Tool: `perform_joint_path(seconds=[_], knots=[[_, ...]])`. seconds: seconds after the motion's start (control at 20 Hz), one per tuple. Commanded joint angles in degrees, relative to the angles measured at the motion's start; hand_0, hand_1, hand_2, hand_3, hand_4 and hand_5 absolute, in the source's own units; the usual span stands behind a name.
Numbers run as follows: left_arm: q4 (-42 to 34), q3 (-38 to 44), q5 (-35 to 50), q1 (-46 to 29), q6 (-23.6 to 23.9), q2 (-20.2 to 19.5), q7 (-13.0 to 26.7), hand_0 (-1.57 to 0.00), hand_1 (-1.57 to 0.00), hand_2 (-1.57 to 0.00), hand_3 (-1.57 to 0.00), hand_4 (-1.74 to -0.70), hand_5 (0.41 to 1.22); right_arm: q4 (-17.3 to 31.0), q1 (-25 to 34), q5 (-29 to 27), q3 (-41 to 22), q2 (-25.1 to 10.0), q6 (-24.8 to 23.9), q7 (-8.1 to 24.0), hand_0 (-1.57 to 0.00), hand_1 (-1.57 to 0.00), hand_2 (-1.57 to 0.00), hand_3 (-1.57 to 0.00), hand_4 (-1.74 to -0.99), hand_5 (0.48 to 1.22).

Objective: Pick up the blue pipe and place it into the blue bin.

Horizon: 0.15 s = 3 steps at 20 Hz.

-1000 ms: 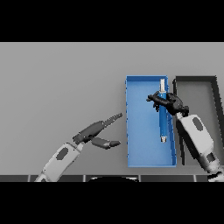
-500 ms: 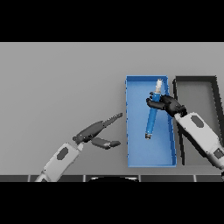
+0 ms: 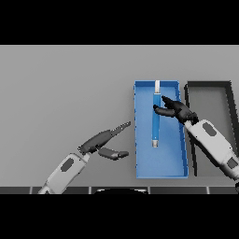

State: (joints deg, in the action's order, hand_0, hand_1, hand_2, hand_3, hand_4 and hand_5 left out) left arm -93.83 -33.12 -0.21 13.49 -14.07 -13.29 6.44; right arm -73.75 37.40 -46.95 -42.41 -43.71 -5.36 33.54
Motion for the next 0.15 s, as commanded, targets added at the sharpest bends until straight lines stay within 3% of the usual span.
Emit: perform_joint_path(seconds=[0.0,0.1], knots=[[0.00,-0.31,-0.20,-0.50,0.10,0.17,-0.51,0.00,0.00,0.00,0.00,-0.83,0.472,-0.26,-0.43,-0.02,-0.25,0.38,-0.48,0.00,-0.02,-0.01,-0.01,-0.01,-1.186,0.766],[0.09,-0.97,-1.14,-1.42,0.41,0.14,-1.27,0.00,0.00,0.00,0.00,-0.83,0.474,-0.50,-0.38,-0.10,-0.26,-0.07,-0.02,0.30,-0.02,-0.01,-0.01,-0.01,-1.186,0.769]])
